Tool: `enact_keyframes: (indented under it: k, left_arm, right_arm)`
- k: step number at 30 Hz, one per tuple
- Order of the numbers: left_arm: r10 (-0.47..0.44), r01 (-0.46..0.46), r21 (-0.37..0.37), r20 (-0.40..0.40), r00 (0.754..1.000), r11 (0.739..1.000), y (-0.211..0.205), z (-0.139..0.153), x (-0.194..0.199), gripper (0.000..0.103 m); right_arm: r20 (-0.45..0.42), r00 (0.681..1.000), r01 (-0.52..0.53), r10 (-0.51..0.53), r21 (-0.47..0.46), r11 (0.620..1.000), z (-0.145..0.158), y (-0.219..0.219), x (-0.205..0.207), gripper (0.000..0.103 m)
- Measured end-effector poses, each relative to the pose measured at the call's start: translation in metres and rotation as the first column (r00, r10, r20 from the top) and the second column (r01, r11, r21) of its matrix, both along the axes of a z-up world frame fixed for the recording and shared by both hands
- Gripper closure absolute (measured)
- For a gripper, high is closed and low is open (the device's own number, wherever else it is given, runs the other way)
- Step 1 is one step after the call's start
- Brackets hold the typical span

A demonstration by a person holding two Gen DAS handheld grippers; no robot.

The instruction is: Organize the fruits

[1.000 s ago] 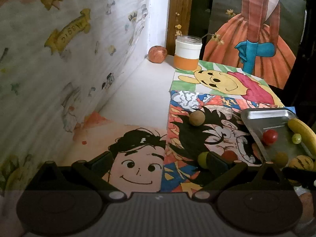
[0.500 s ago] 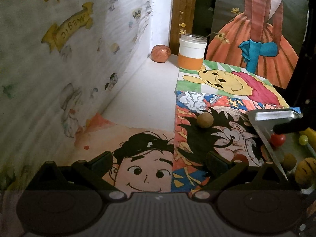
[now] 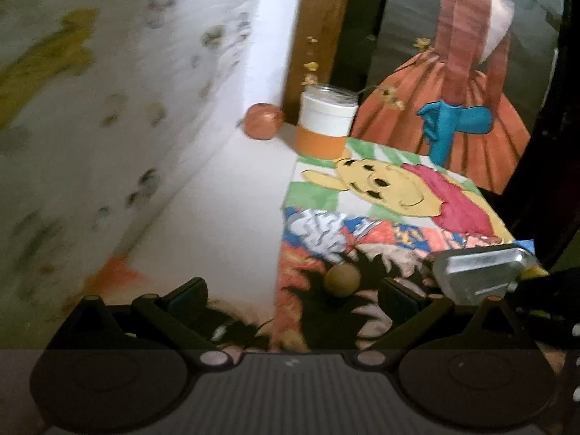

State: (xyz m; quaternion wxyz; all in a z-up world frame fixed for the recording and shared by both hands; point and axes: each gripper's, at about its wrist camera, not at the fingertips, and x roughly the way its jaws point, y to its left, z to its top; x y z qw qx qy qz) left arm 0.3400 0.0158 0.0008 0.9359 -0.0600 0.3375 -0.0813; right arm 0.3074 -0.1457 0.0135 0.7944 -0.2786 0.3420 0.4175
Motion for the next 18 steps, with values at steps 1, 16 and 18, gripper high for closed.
enact_keyframes:
  k: [1,16,18]
  left_arm:
    - [-0.013,0.013,-0.002,0.000,1.000,1.000,-0.003,-0.002,0.005,0.005]
    - [-0.102,0.102,-0.005,-0.016,0.995,0.995,-0.023,-0.016,0.035,0.047]
    - [-0.112,0.112,-0.006,-0.022,0.993,0.994,-0.024,-0.018,0.035,0.052]
  right_arm:
    - [-0.007,1.000,-0.002,0.002,0.004,1.000,-0.001,0.000,0.001,0.050]
    - [-0.012,1.000,-0.017,0.018,0.033,0.999,-0.002,0.002,0.005,0.059]
    - [-0.012,1.000,-0.018,0.019,0.037,0.999,-0.002,0.003,0.005,0.061]
